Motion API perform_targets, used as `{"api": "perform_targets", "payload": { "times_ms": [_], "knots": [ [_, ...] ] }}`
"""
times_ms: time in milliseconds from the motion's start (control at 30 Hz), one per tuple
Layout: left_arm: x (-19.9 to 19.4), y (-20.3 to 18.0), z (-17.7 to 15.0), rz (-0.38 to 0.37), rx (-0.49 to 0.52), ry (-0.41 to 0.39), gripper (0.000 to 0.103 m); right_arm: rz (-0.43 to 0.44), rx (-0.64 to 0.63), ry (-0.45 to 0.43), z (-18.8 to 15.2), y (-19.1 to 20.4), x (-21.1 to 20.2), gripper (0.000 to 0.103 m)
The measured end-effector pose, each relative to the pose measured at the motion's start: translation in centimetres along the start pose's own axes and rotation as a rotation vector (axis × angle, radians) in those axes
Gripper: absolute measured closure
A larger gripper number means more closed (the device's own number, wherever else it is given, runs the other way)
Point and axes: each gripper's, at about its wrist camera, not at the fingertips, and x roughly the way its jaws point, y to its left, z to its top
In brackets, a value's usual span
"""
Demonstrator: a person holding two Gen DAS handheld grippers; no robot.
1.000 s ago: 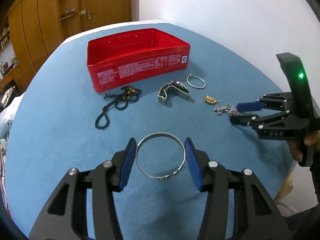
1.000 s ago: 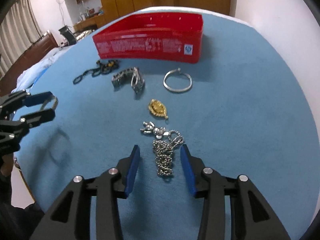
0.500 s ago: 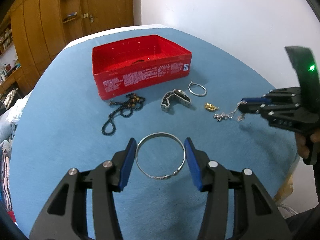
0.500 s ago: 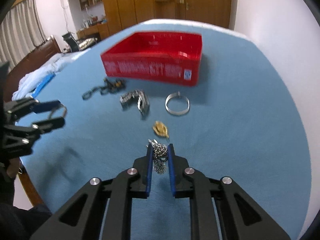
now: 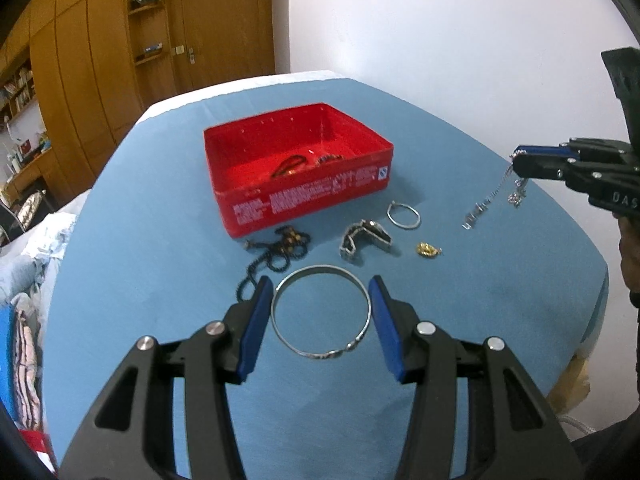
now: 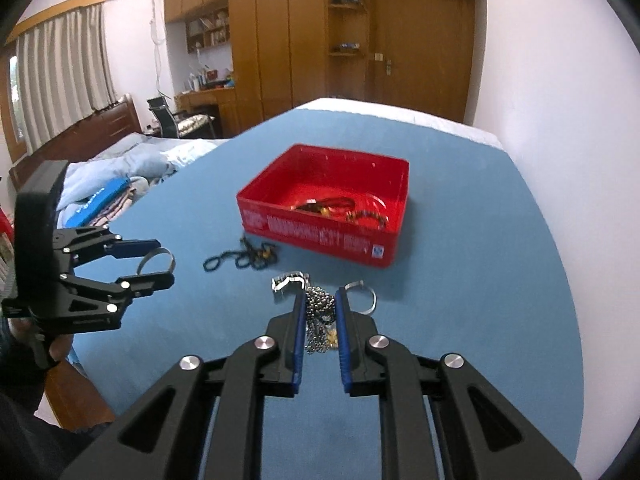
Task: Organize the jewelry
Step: 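Lift the silver bangle with left gripper while right gripper lifts the chain, then carry the bangle and chain in both grippers over the red box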
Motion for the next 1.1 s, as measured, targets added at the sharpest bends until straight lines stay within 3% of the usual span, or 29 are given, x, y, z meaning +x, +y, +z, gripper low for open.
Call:
{"api": "perform_targets", "payload": {
  "times_ms": [700, 1100],
  "knots": [
    [-1.1, 1.9, 6.6, 0.092, 0.066, -0.087, 0.055, 0.042, -0.062, -0.058, 7.3, -1.1, 1.9, 0.089],
    [1.1, 3.2, 10.6, 0.119, 0.098, -0.109, 0.055, 0.056, -0.062, -0.052, 11.8, -2.6, 7.0, 0.089]
  ]
}}
